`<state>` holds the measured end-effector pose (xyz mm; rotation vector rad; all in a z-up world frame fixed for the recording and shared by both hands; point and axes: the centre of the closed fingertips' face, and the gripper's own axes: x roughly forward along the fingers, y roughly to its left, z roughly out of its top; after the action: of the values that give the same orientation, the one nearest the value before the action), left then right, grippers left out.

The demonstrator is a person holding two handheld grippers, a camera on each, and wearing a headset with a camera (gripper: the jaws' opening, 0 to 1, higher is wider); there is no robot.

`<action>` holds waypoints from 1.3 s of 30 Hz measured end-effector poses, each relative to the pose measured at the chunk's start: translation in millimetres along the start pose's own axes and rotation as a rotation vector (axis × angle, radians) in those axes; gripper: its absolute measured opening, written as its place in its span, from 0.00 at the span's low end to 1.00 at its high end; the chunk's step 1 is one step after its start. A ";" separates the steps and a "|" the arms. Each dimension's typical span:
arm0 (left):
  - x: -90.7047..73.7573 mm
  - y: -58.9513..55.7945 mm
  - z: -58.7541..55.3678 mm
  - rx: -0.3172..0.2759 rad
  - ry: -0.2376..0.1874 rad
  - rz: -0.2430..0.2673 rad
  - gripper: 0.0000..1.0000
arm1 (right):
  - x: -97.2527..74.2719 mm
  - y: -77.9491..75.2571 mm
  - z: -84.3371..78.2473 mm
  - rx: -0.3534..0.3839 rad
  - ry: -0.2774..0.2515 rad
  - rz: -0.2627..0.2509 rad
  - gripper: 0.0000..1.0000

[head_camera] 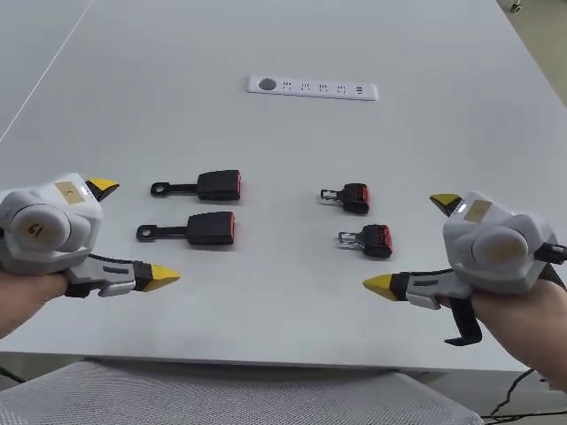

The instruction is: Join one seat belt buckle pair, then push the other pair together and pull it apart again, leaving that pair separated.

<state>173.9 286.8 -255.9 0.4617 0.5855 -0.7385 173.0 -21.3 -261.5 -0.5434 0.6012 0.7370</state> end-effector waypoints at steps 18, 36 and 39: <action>10.1 0.7 -1.9 0.069 0.042 -0.035 0.93 | 4.5 -1.9 -7.0 -0.051 0.035 0.031 0.89; 37.8 -3.3 -8.9 0.189 0.102 -0.117 0.85 | 17.6 3.9 -11.1 -0.126 0.077 0.097 0.80; 46.9 -4.7 -18.4 0.202 0.129 -0.145 0.84 | 20.9 1.7 -14.0 -0.123 0.084 0.106 0.80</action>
<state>192.4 271.5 -300.6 0.6625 0.6728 -0.9155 179.7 -19.8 -285.8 -0.6624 0.6696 0.8590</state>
